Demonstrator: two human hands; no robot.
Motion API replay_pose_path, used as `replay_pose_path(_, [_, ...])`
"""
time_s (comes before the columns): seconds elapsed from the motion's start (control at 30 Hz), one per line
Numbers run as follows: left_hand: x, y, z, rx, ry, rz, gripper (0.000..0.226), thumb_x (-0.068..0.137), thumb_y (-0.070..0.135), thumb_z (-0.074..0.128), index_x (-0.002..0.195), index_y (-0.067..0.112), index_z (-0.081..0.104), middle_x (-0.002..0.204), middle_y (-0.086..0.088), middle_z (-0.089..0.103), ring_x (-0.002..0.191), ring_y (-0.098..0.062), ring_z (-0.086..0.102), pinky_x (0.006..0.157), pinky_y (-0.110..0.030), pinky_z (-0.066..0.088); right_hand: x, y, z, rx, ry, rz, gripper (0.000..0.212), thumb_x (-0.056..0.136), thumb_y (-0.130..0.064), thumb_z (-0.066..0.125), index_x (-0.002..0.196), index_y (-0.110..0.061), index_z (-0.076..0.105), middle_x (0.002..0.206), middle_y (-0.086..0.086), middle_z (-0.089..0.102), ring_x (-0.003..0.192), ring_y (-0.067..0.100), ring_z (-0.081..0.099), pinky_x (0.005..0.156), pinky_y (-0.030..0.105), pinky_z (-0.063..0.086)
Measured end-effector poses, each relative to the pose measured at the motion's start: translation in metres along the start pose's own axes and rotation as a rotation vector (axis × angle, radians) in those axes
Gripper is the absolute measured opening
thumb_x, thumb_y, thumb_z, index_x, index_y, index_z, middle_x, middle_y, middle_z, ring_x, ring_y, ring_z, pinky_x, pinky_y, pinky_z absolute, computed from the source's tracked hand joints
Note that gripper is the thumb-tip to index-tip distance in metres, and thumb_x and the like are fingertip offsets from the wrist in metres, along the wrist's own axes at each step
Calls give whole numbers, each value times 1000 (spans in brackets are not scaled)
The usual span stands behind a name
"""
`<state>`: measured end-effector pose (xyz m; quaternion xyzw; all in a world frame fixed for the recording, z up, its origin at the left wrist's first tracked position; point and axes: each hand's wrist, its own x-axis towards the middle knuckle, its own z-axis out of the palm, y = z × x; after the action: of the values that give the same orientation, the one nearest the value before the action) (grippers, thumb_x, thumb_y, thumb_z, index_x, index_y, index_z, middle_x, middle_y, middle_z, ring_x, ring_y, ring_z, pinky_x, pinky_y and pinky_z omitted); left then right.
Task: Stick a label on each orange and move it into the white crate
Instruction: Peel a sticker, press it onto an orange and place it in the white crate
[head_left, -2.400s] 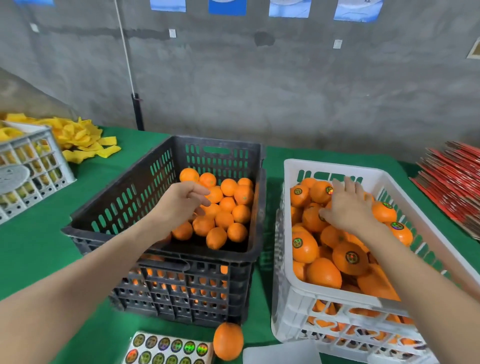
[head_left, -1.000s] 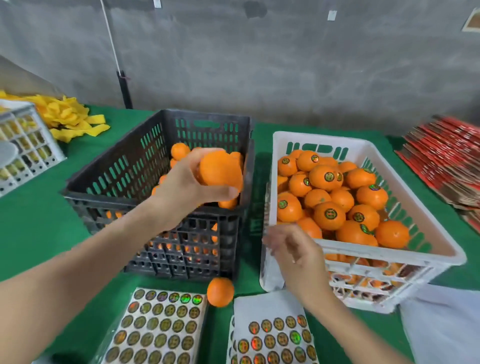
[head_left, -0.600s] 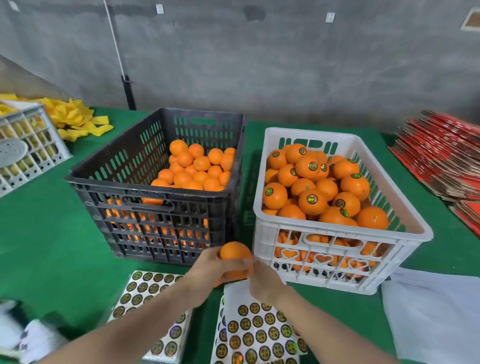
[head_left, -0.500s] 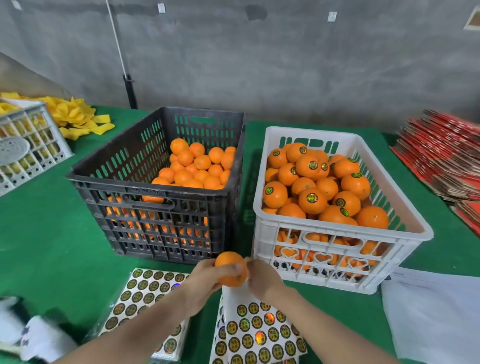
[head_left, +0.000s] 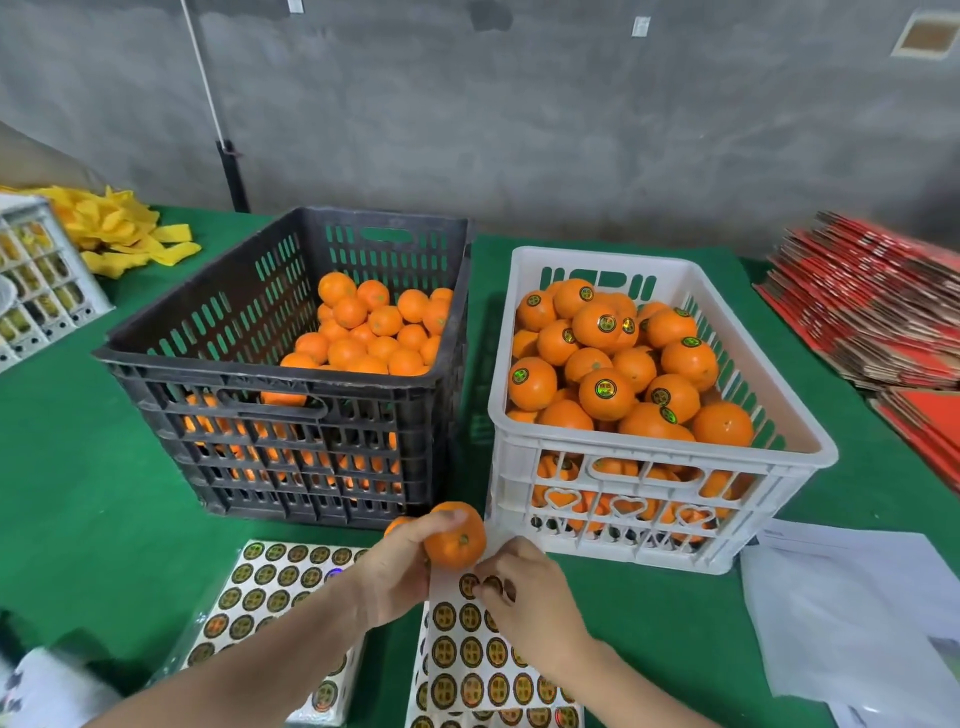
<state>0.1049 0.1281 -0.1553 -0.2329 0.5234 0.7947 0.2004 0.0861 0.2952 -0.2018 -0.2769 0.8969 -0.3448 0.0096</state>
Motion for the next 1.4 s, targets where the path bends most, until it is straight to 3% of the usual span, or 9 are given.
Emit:
replay_pose_path(0.13, [6, 0, 0, -59, 33, -51, 56, 67, 29, 74, 114, 3, 60, 108, -26, 68, 92, -37, 65, 82, -45, 53, -3, -5, 3, -122, 60, -35, 9, 81, -20, 68, 84, -11, 70, 92, 1, 59, 82, 17, 60, 72, 21, 49])
replay_pose_path(0.27, [9, 2, -2, -69, 25, -118, 55, 65, 34, 74, 109, 4, 61, 99, -24, 70, 85, -36, 67, 78, -42, 55, -6, -5, 6, -109, 166, -147, 19, 62, -8, 82, 63, -15, 64, 71, -2, 57, 57, 12, 56, 48, 16, 45])
replay_pose_path(0.4, [10, 2, -5, -65, 32, -157, 67, 61, 34, 77, 116, 1, 58, 106, -25, 68, 88, -37, 66, 79, -44, 54, -8, -9, 8, -75, 208, -229, 16, 68, -6, 70, 61, -14, 59, 71, -3, 56, 58, 5, 47, 56, 6, 29])
replay_pose_path(0.63, [6, 3, -11, 249, 36, -110, 84, 56, 35, 88, 128, 12, 50, 118, -15, 65, 110, -30, 61, 100, -46, 46, -15, -8, -1, 309, 305, -36, 29, 77, -2, 64, 72, -28, 52, 71, -15, 46, 62, -1, 43, 58, 11, 35])
replay_pose_path(0.87, [-2, 7, -12, 812, 79, 267, 63, 60, 29, 89, 110, 43, 53, 114, 7, 54, 99, -11, 55, 83, -28, 49, 1, -28, -29, 576, 245, 158, 41, 86, 2, 61, 109, -30, 50, 84, -3, 60, 79, 7, 56, 66, 17, 45])
replay_pose_path(1.03, [-7, 3, -9, 913, 112, 598, 79, 63, 14, 87, 117, 51, 43, 126, 15, 35, 107, -8, 48, 82, -15, 49, 15, -47, -37, 655, 38, 284, 63, 78, -52, 59, 132, -46, 27, 105, -4, 61, 93, 12, 64, 78, 40, 57])
replay_pose_path(1.13, [-11, -4, -6, 945, 86, 710, 78, 65, 9, 85, 119, 49, 44, 132, 17, 29, 118, -6, 42, 84, -6, 44, 20, -55, -38, 610, -4, 308, 73, 77, -55, 61, 135, -46, 17, 106, -5, 55, 96, 16, 62, 78, 41, 57])
replay_pose_path(1.23, [-13, -2, -4, 817, 16, 678, 81, 66, 2, 80, 124, 46, 46, 133, 15, 33, 120, -13, 48, 89, -14, 48, 24, -57, -40, 530, 32, 270, 80, 78, -41, 73, 136, -42, 18, 107, -11, 53, 101, 11, 56, 89, 38, 52])
replay_pose_path(1.4, [-17, 20, -1, -125, -218, 145, 93, 49, 33, 84, 133, 16, 49, 126, -20, 61, 109, -39, 62, 92, -51, 50, 22, -58, -52, 457, 100, 117, 82, 74, -35, 75, 126, -58, 16, 121, -19, 49, 112, -1, 48, 90, 28, 49])
